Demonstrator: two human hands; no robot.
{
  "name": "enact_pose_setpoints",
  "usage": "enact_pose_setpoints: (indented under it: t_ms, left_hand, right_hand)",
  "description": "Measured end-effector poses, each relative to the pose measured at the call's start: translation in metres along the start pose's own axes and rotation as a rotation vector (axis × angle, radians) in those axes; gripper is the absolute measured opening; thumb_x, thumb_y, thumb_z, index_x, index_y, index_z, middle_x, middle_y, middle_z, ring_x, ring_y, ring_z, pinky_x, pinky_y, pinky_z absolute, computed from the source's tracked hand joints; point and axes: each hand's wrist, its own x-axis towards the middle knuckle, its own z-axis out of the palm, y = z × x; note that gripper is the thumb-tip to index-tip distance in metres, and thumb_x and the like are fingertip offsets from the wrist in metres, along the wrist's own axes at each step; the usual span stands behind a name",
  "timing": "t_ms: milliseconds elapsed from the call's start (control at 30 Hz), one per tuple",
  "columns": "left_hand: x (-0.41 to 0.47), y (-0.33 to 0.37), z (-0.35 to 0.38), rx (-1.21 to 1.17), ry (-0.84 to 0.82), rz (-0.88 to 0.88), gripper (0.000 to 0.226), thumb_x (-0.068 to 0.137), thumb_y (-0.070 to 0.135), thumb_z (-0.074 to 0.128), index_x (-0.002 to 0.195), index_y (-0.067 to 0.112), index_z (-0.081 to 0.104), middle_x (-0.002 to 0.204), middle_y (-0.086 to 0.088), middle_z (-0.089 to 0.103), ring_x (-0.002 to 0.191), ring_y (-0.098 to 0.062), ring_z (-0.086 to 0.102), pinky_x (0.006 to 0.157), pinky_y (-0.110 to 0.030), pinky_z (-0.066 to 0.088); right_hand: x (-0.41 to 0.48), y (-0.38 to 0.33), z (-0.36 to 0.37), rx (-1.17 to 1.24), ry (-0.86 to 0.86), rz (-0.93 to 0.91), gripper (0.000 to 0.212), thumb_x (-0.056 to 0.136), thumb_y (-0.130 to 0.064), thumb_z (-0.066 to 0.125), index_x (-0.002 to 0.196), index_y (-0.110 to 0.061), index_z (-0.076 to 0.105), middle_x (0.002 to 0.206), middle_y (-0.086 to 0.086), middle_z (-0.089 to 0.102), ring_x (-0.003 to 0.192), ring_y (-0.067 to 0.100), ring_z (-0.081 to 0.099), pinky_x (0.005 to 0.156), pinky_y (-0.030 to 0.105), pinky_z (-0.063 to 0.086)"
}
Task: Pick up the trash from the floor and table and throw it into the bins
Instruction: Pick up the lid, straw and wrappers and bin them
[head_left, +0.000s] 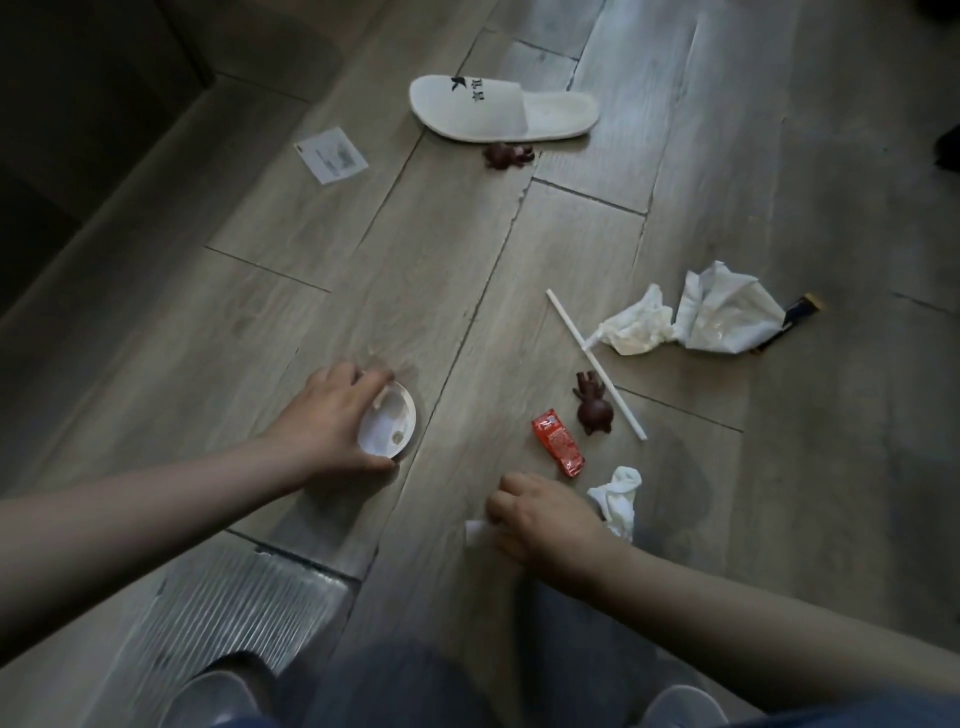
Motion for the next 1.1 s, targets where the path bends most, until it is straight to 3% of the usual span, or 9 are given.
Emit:
enact_pose_setpoints:
  t_ms: [167,333,433,500,600,733,800,933,1100]
  left_hand:
    - [0.001,0.013,0.0,0.006,-0.018,0.076,0.106,0.04,0.074,0.048,0.134,0.025,0.039,0.12,-0.005,0.046,0.11,-0.029,0.046,0.092,-0.034,0.039]
    - [0.001,0.024,-0.004,0.024,-0.026,0.186,0.097,0.05,0.068,0.062,0.135,0.028,0.035,0.123,-0.001,0.045,0.113,-0.025,0.046,0.092,-0.031,0.04]
    - [0.002,0.036,-0.007,0.046,-0.062,0.252,0.097,0.053,0.068,0.062,0.137,0.03,0.033,0.123,0.002,0.042,0.113,-0.021,0.043,0.09,-0.03,0.04]
    - [0.002,0.048,-0.007,0.109,-0.104,0.29,0.1,0.053,0.072,0.058,0.139,0.03,0.03,0.124,0.003,0.039,0.113,-0.02,0.041,0.09,-0.031,0.04]
    - [-0.001,0.06,0.0,0.146,-0.128,0.305,0.095,0.062,0.062,0.068,0.141,0.031,0.025,0.125,0.003,0.036,0.112,-0.02,0.037,0.091,-0.034,0.042]
    - [0.0,0.058,0.001,0.135,-0.112,0.284,0.095,0.064,0.059,0.07,0.142,0.031,0.024,0.125,0.003,0.036,0.112,-0.02,0.037,0.091,-0.032,0.041]
    - [0.003,0.052,-0.001,0.133,-0.084,0.261,0.098,0.061,0.06,0.068,0.143,0.03,0.025,0.126,0.001,0.036,0.114,-0.022,0.038,0.091,-0.033,0.042]
    - [-0.002,0.042,-0.003,0.072,-0.046,0.182,0.104,0.051,0.07,0.054,0.143,0.027,0.029,0.124,0.0,0.039,0.112,-0.024,0.042,0.089,-0.03,0.038]
    - [-0.006,0.042,0.003,0.046,-0.067,0.176,0.097,0.06,0.059,0.067,0.143,0.029,0.027,0.124,0.001,0.037,0.115,-0.023,0.039,0.086,-0.028,0.037]
  right_hand:
    - [-0.016,0.021,-0.008,0.058,0.072,0.093,0.02,0.092,-0.026,0.055,0.09,-0.009,0.065,0.093,0.009,0.061,0.087,0.028,0.06,0.071,0.035,0.043]
    - [-0.052,0.032,-0.023,0.145,0.362,0.204,0.01,0.083,-0.027,0.069,0.078,-0.02,0.065,0.079,-0.007,0.058,0.07,0.01,0.05,0.057,0.023,0.041]
    - [-0.075,0.044,-0.023,0.124,0.367,0.355,0.011,0.081,-0.028,0.072,0.087,-0.022,0.065,0.093,-0.008,0.055,0.085,0.012,0.049,0.069,0.027,0.043]
    - [-0.084,0.051,-0.013,0.131,0.244,0.501,0.031,0.083,-0.038,0.068,0.109,-0.022,0.06,0.114,-0.006,0.047,0.104,0.012,0.043,0.081,0.022,0.035]
    - [-0.085,0.048,-0.002,0.276,0.285,0.6,0.073,0.083,-0.049,0.066,0.142,-0.024,0.032,0.137,-0.002,0.029,0.122,0.015,0.037,0.094,0.022,0.034]
    - [-0.077,0.034,0.015,0.31,0.287,0.582,0.093,0.087,-0.04,0.064,0.153,-0.028,0.001,0.155,0.003,0.006,0.138,0.023,0.024,0.108,0.033,0.032]
    - [-0.072,0.03,0.023,0.334,0.37,0.519,0.088,0.087,-0.031,0.066,0.154,-0.027,0.008,0.153,0.004,0.013,0.135,0.024,0.03,0.106,0.032,0.034]
    - [-0.061,0.03,0.018,0.508,0.474,0.501,0.075,0.087,-0.026,0.068,0.149,-0.028,0.027,0.138,-0.01,0.027,0.118,0.003,0.035,0.099,0.02,0.035]
    - [-0.047,0.042,-0.007,0.455,0.578,0.42,0.067,0.085,-0.029,0.071,0.144,-0.024,0.038,0.141,-0.004,0.035,0.123,0.009,0.042,0.102,0.026,0.04]
